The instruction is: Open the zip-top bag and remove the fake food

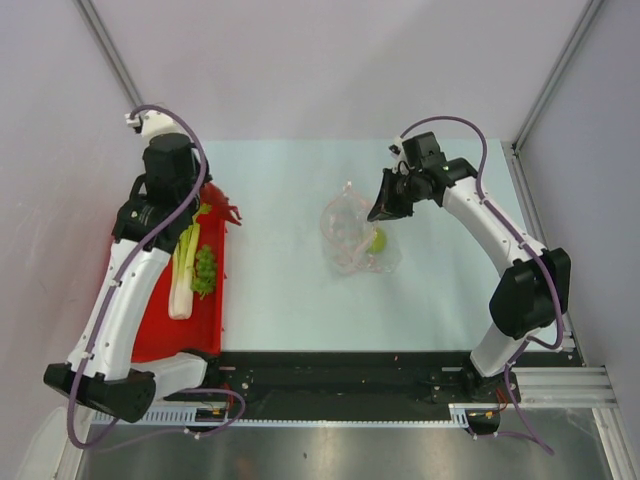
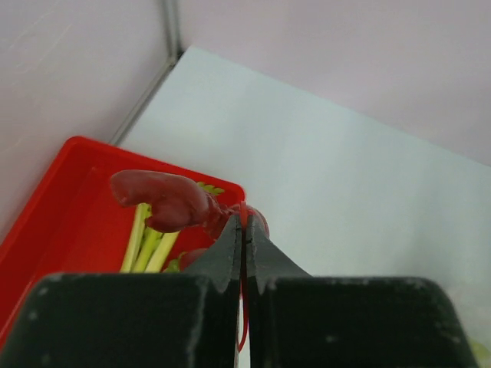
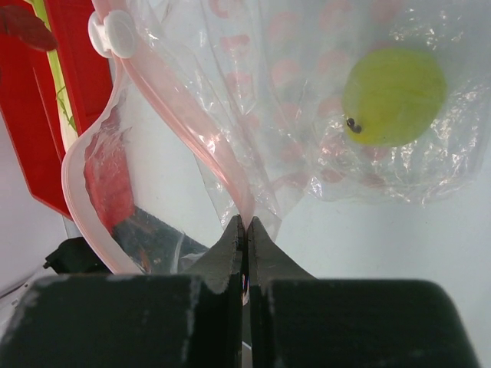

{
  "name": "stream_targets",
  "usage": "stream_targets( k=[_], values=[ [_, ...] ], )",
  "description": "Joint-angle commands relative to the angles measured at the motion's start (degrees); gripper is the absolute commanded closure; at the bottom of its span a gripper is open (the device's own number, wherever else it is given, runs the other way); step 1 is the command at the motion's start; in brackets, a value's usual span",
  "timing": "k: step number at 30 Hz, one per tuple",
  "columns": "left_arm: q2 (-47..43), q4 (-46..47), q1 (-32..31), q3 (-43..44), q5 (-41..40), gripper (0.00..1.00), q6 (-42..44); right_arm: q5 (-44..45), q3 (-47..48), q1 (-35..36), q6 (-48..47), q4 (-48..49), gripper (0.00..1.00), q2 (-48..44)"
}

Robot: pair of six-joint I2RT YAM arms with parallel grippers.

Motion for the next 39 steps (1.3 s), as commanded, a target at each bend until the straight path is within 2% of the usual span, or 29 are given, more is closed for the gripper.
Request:
stream_targets(
  k=[1,5,11,16,21,26,30,33,34,39],
  values=[
    [-1.5,3.4,8.0,-0.7,2.0,1.0,-1.5,-0.8,-0.6,0.3,-0.4,0.9,1.0,-2.7],
    [0.5,4.5,14.4,-1.5,4.9,1.0,-2.6,-0.6,-0.9,0.3,-0.6,0.9,1.0,-2.9],
    [3.8,8.4,17.8,-5.5,7.3,1.0,-3.8,-0.9,-0.7,0.1,-0.5,0.9,1.0,-3.0],
    [1.5,8.7,20.7,-15.2,7.8,1.0,-9.6,-1.1,-0.9,0.1,-0.5,0.7,1.0,-3.0],
    [-6.5,2.7,21.1,-24.6,4.1,1.0,-17.6,-1.6,-1.4,0.3,-0.7,0.4,1.0,-2.9],
    [-11.9,-9.9,21.1,-27.2,-0.5,1.0,-27.6,-2.6,-1.7,0.7,-0.6,1.2,1.0,-2.3],
    [-16.4,-14.3,21.2,-31.3,-1.7,1.0,-34.5,-3.1,-1.8,0.9,-0.7,1.6,1.0,-1.9],
    [-19.3,-18.5,21.3,-33.1,-3.0,0.89,-38.9,-3.3,-2.0,0.9,-0.7,1.7,1.0,-2.0],
    [-19.9,-19.7,21.5,-33.6,-3.7,0.77,-41.3,-3.3,-2.1,0.9,-0.8,1.9,1.0,-2.1],
    [-22.2,-21.1,22.0,-35.7,-2.2,0.63,-44.7,-3.3,-2.6,0.9,-1.0,2.2,1.0,-2.5]
  ],
)
